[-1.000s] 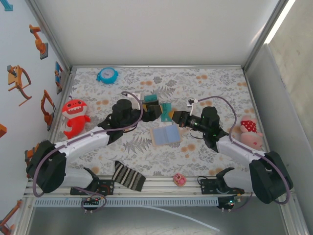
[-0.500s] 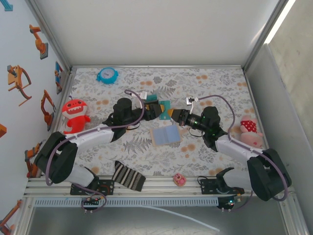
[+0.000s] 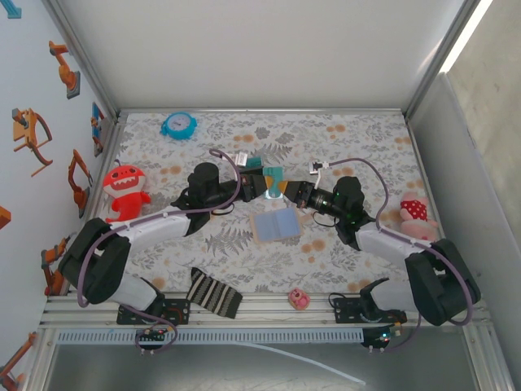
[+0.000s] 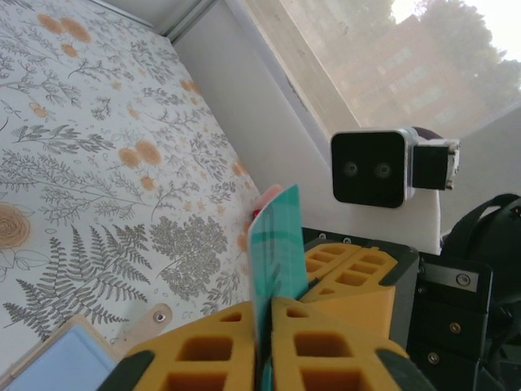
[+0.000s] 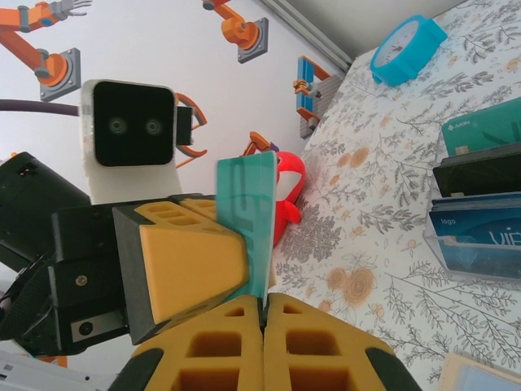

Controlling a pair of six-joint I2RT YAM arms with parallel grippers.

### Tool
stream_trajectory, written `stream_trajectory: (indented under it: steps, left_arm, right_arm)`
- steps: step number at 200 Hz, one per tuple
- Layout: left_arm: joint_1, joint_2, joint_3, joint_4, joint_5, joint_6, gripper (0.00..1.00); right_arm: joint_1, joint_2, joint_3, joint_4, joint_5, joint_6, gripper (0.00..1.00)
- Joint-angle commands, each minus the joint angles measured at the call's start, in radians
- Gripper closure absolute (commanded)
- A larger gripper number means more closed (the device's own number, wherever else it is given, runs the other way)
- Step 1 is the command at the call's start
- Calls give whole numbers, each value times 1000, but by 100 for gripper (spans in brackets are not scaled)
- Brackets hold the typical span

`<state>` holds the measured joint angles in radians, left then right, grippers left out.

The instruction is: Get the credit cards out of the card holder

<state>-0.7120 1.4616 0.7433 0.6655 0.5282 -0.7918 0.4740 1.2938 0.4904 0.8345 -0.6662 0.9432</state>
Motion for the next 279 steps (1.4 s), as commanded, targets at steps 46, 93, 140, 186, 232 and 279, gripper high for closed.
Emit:
stream_trajectory:
  steps: [46, 93, 140, 186, 232, 279]
  left_arm:
    - [-1, -111, 64, -302, -51, 210, 100]
    - [6, -197, 95, -501, -132, 372, 100]
    - [14, -246, 152, -693, -237, 509, 100]
    - [36, -250, 224, -888, -325, 654, 100]
    - [75, -205, 315, -1025, -351, 804, 100]
    - [97, -110, 423, -1074, -379, 961, 100]
  right_arm:
    - [0, 9, 1, 63, -13, -3, 70]
    - [-9, 11, -6, 48, -15, -1, 56]
    - [-14, -13, -3, -38, 13, -45, 53]
    - [-12, -135, 74, -462, 134, -227, 51]
    - [-12, -257, 169, -894, 354, -388, 49]
    - [-12, -264, 241, -1108, 486, -451, 31]
